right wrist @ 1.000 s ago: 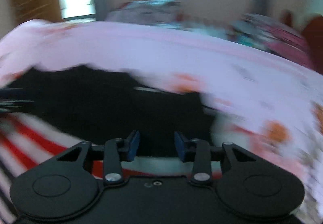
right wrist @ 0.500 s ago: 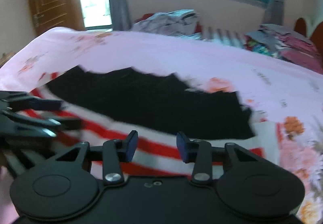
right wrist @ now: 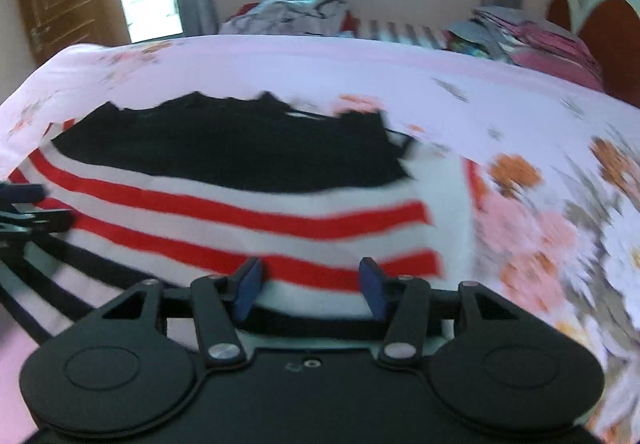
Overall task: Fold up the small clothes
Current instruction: 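Press and smooth the folded sweater flat with both tools, then grasp the striped side edge of the sweater with both tools, then fold the held side over the sweater with both tools and release, then press the folded sweater flat with both tools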
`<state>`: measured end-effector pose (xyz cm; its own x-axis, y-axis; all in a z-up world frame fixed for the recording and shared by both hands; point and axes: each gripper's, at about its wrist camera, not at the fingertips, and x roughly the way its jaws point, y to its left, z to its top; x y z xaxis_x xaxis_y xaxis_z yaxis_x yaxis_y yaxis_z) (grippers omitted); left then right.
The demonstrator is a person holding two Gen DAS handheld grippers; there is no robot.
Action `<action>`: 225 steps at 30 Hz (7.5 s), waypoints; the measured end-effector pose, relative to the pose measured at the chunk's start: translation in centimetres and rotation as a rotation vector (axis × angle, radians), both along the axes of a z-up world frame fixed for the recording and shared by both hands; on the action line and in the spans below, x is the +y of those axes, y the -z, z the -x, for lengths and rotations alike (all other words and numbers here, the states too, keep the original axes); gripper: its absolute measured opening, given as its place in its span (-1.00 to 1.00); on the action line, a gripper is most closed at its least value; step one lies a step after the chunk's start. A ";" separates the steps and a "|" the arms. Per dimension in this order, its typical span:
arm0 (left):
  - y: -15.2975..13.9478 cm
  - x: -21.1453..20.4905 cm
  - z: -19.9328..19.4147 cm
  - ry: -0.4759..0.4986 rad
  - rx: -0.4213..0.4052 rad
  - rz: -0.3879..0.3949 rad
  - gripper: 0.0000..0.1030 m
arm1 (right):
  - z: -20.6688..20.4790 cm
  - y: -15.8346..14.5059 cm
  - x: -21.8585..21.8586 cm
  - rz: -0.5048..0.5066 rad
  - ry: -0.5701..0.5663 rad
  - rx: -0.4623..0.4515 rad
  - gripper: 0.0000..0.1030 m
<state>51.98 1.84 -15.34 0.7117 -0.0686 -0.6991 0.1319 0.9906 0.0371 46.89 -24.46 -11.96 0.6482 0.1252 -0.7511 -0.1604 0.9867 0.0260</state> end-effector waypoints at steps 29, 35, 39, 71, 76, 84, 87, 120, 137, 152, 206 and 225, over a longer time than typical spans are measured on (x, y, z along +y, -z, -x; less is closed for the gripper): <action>1.6 2.2 8.6 -0.118 -0.036 0.031 0.60 | 8.3 0.7 2.7 0.029 -0.021 -0.002 -0.15; 1.7 4.5 9.1 -0.159 -0.032 0.071 0.60 | 9.6 1.0 -0.2 -0.020 0.032 -0.003 -0.15; 1.7 4.1 8.7 -0.180 -0.025 0.065 0.60 | 9.1 0.8 0.3 -0.008 0.039 0.005 -0.15; 1.1 4.6 12.1 -0.187 -0.050 0.013 0.60 | 11.2 -0.4 -1.1 0.002 0.076 -0.025 0.06; 0.6 6.7 15.4 -0.266 -0.093 0.167 0.60 | 13.0 -1.7 -2.0 -0.083 0.078 -0.048 -0.35; 4.0 10.6 12.3 -0.495 -0.040 0.648 -0.36 | 9.9 -2.8 0.1 -0.173 0.031 -0.046 -0.92; 5.3 12.1 11.9 -0.552 -0.068 0.806 -0.34 | 8.2 -2.9 1.3 -0.186 0.011 -0.036 -0.92; 4.3 12.7 3.7 -0.485 -0.107 0.945 -0.64 | -2.5 0.4 10.6 -0.177 -0.055 0.086 -1.00; -4.2 -17.2 -4.7 0.084 0.138 0.461 -0.65 | 4.8 -6.5 -14.4 -0.463 0.321 -0.114 -0.88; -8.5 -8.4 -0.4 -0.022 -0.002 0.306 -0.22 | 2.3 -3.5 -13.9 -0.707 0.133 0.056 -0.13; -1.6 -14.3 -12.9 0.322 0.084 0.120 -0.56 | -7.4 0.2 -13.3 -0.390 0.160 0.067 -0.84; -3.2 -11.5 3.4 0.228 0.053 0.097 -0.56 | 5.5 -3.2 -6.9 -0.045 -0.137 0.058 -0.77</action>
<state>48.60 -9.70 -12.13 0.6323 -0.2919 -0.7176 0.3518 0.9335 -0.0697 41.40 -31.37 -8.76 0.5786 0.2433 -0.7785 -0.2901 0.9534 0.0824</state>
